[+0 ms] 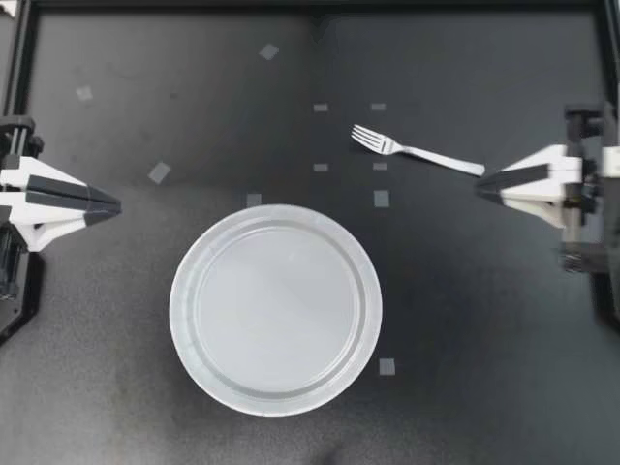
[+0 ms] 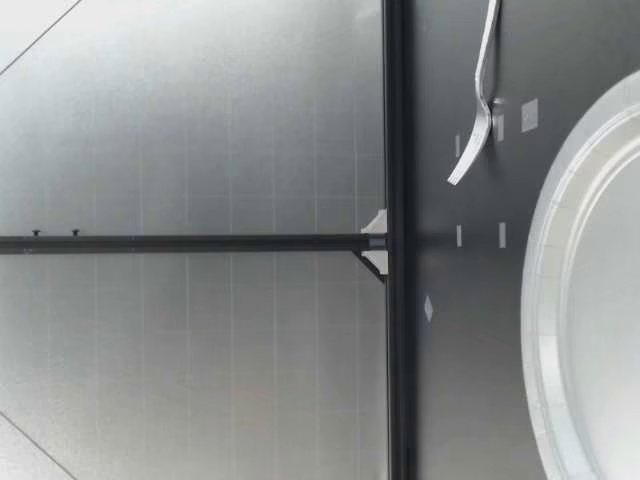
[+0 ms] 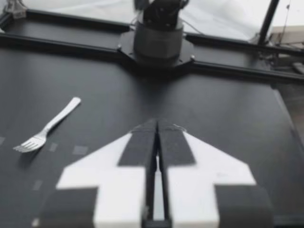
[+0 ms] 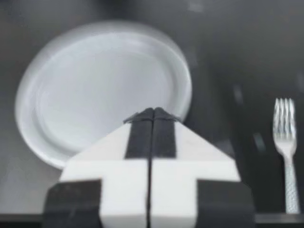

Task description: Pick up the fork and place it on the plate.

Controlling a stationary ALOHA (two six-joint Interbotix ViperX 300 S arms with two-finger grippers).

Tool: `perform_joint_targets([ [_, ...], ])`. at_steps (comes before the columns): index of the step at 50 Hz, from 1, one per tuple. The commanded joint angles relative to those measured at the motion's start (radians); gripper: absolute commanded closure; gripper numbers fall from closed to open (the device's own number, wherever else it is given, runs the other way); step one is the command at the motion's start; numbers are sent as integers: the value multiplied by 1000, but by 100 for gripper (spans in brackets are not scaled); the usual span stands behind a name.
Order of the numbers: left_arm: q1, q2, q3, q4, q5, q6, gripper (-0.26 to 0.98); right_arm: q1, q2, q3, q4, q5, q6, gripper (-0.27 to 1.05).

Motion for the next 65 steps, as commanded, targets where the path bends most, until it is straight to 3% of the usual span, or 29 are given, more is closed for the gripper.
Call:
perform_joint_targets([
  [1,3,11,-20,-2,-23,-2,71,-63,120,-121,-8,186,-6,68],
  [7,3,17,-15,-2,-37,-5,63,-117,210,-169,-37,270,-8,48],
  [13,3,35,-15,-2,-44,-11,39,-170,339,-219,-55,339,-8,23],
  [19,3,51,-3,-2,-58,-20,2,-181,489,-282,-60,377,-15,21],
  [22,3,52,11,-2,-71,-21,-11,-183,561,-314,-72,387,-17,21],
  [33,3,66,46,-2,-110,-23,4,-199,755,-425,-147,453,-15,21],
  [50,3,129,91,-3,-183,-32,5,-275,847,-491,-147,445,3,21],
  [65,-35,152,95,-2,-241,-31,5,-282,914,-522,-147,460,-5,24],
])
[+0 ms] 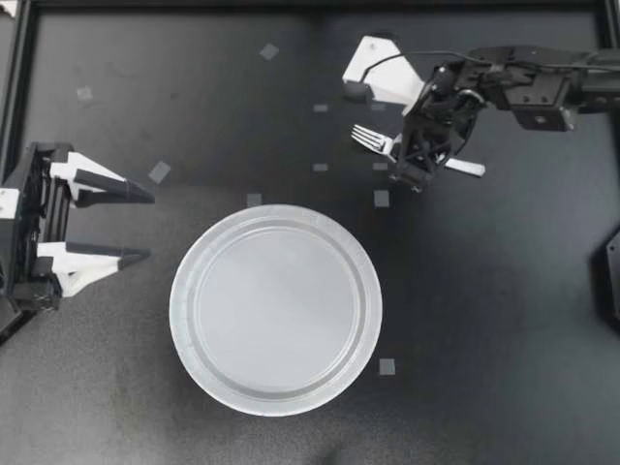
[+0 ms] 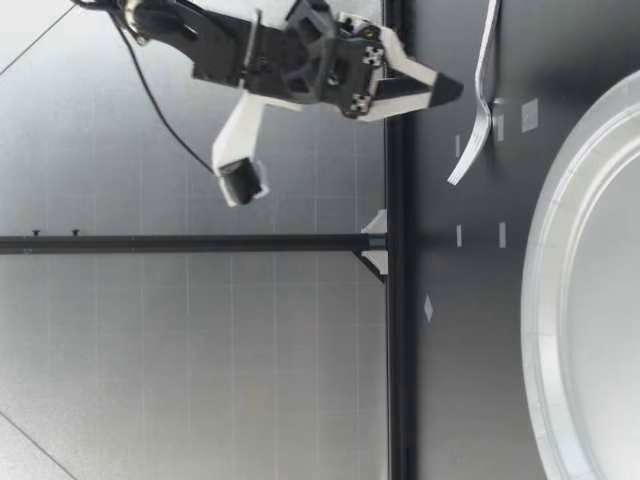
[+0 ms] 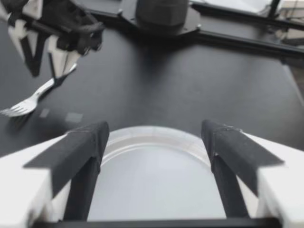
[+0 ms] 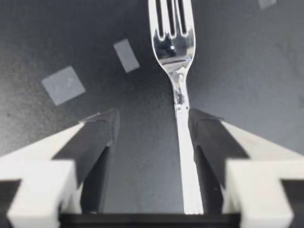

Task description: Pick up the fork and place it on the plate.

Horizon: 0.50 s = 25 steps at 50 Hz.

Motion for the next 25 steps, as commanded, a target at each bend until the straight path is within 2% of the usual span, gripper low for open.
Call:
perform_joint_targets([
  [1,-20,8,-8,0,-55,0,5,-14,-6,-20,0,3,0,25],
  [16,-64,9,0,0,-72,0,5,-28,28,-17,0,3,6,27],
  [25,-71,14,8,2,-81,0,5,-35,43,-17,0,3,3,27],
])
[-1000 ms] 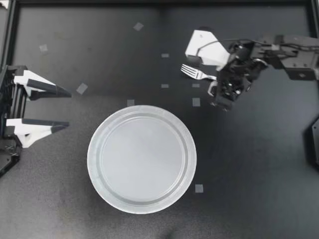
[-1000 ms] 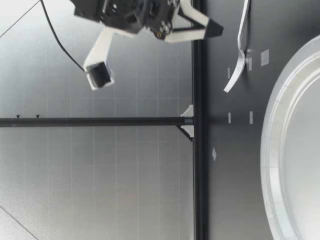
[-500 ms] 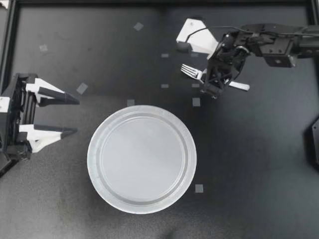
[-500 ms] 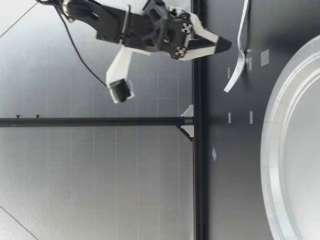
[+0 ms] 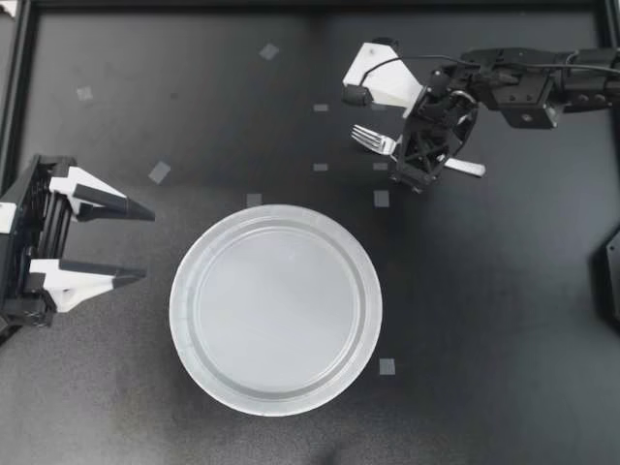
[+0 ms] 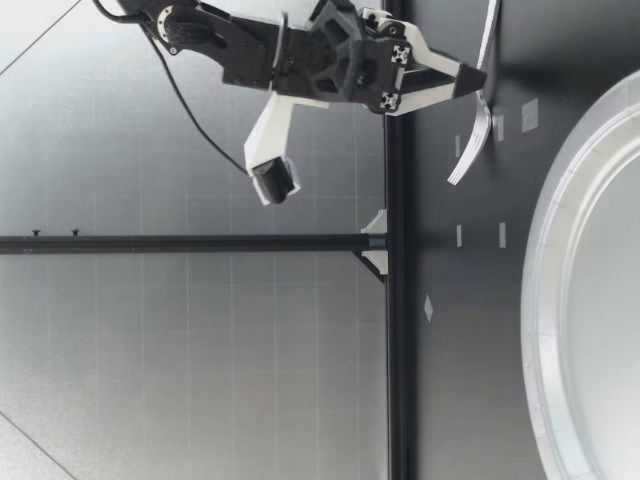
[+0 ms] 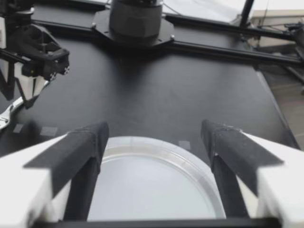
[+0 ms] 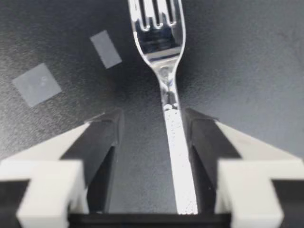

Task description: Pick up the fork and place it on the plate.

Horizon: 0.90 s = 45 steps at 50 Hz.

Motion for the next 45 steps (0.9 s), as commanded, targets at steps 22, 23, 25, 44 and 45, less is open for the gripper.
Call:
perform_joint_targets([
  [22,-5,6,17,2,-40,0,5,-14,17,-15,0,0,-3,32],
  [23,-5,6,17,2,-40,0,5,-14,18,-15,2,0,-5,34],
  [25,-5,6,20,2,-40,0,5,-14,23,-15,0,0,-5,39],
  [44,-5,6,32,3,-40,3,5,-14,-34,-34,3,15,0,75],
  [45,-5,6,32,3,-40,5,5,-14,-44,-40,3,23,0,75],
])
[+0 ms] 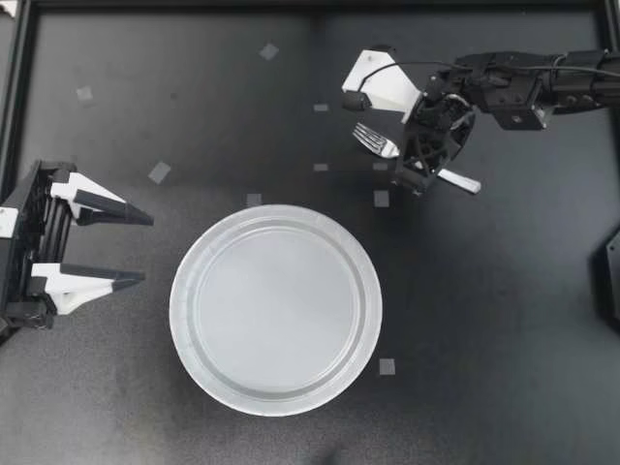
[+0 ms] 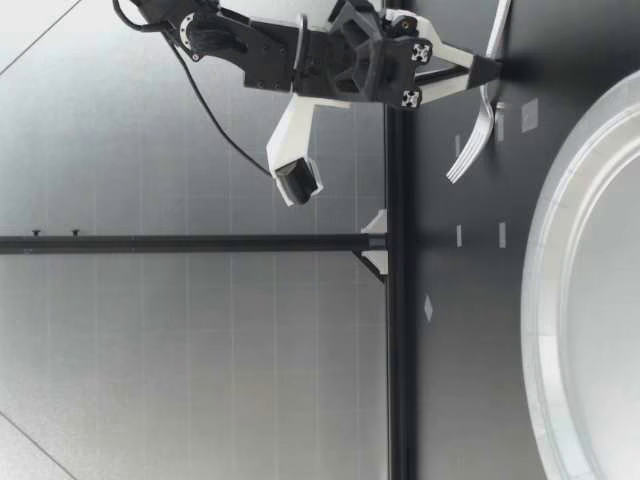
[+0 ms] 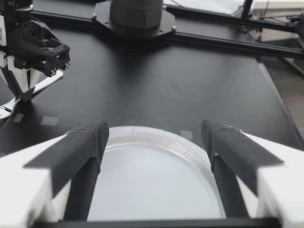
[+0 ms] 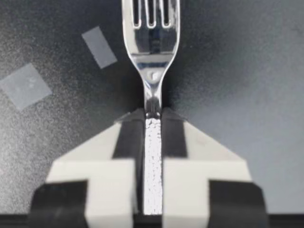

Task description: Pick up the fork and place it on the plate.

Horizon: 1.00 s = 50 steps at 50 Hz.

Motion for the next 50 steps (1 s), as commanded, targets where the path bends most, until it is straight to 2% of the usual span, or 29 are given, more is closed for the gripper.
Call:
perform_joint_targets([
  [1,-3,3,-6,3,-9,6,5,-9,-92,-43,2,29,2,76],
  [10,-2,14,18,2,-55,5,5,15,-221,-149,15,124,-11,76],
  [18,5,91,26,-2,-166,-5,5,124,-305,-262,74,71,-54,76],
  [21,5,155,14,-6,-245,-12,5,204,-328,-290,109,-20,-98,76],
  [27,5,270,-48,-6,-348,-20,5,354,-342,-299,141,-244,-176,76],
  [33,5,339,-118,-6,-382,-5,5,451,-359,-295,140,-410,-187,76],
  [40,5,337,-133,-6,-397,29,5,500,-400,-264,101,-538,-189,76],
  [50,5,301,-140,-6,-425,43,5,508,-417,-210,94,-707,-189,76],
])
